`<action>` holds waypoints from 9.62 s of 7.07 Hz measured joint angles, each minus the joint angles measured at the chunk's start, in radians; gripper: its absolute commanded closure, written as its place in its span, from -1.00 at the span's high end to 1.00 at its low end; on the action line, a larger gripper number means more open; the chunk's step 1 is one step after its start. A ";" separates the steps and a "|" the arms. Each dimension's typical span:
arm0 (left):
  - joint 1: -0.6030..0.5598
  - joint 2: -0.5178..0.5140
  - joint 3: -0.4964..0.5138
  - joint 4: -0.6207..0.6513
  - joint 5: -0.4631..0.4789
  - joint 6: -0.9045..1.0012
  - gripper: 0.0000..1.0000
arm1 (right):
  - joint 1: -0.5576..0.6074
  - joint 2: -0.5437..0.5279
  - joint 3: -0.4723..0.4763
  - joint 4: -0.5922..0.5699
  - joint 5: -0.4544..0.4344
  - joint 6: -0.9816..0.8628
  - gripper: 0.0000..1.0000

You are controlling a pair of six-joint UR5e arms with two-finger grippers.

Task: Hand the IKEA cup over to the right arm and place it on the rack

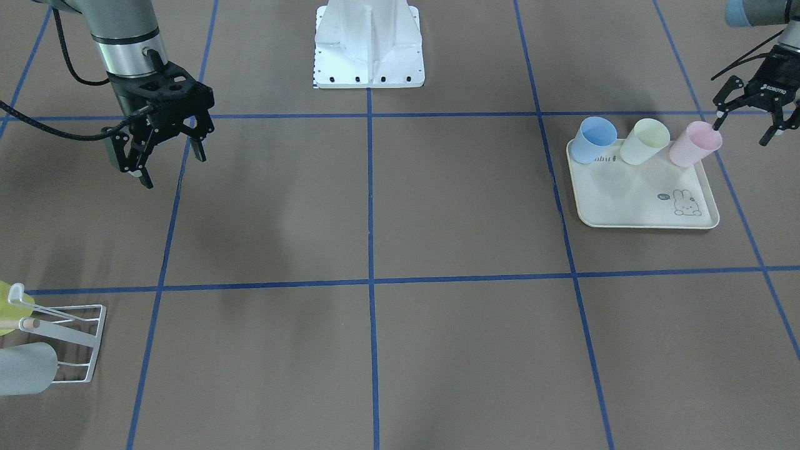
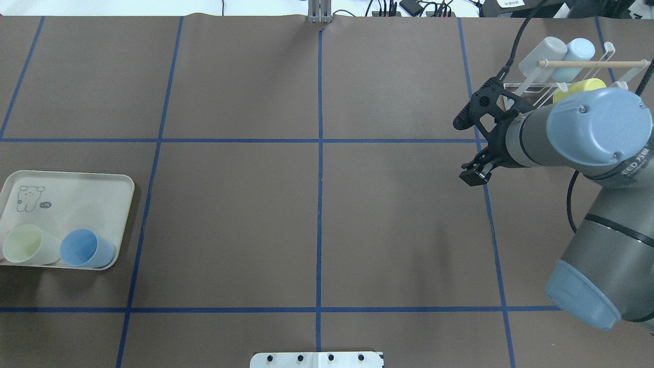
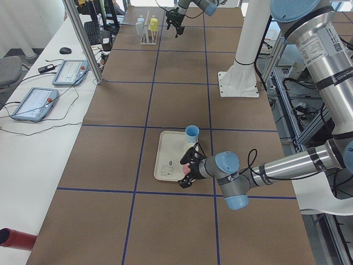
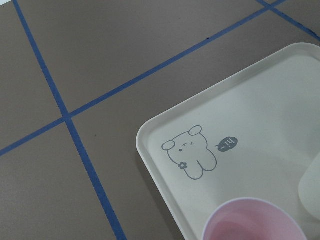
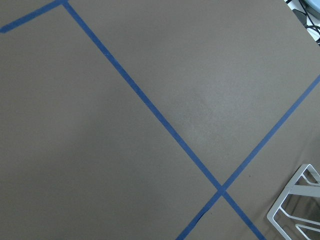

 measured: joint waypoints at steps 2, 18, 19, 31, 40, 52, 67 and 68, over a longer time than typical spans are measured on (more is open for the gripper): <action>0.011 -0.044 0.038 -0.001 -0.002 -0.006 0.26 | -0.001 0.000 0.000 0.000 0.000 0.000 0.98; -0.227 -0.124 -0.132 0.018 -0.365 -0.346 -1.00 | -0.015 0.039 -0.011 0.086 0.000 0.000 0.98; -0.229 -0.148 -0.186 0.020 -0.369 -0.508 -1.00 | -0.029 0.040 -0.013 0.141 0.002 0.008 0.98; 0.354 -0.700 -0.365 0.020 0.071 -1.558 -1.00 | -0.306 0.118 -0.140 0.728 -0.062 0.084 0.99; 0.474 -0.766 -0.244 0.021 0.133 -1.423 -1.00 | -0.333 0.123 -0.128 0.831 -0.067 0.081 0.99; 0.541 -0.768 -0.238 0.058 0.170 -1.359 -1.00 | -0.333 0.119 -0.116 0.831 -0.055 0.066 0.99; 0.546 -0.774 -0.239 0.058 0.178 -1.359 -1.00 | -0.339 0.120 -0.095 0.830 -0.062 0.066 0.75; 0.545 -0.776 -0.239 0.058 0.178 -1.359 -1.00 | -0.339 0.120 -0.095 0.830 -0.063 0.066 0.75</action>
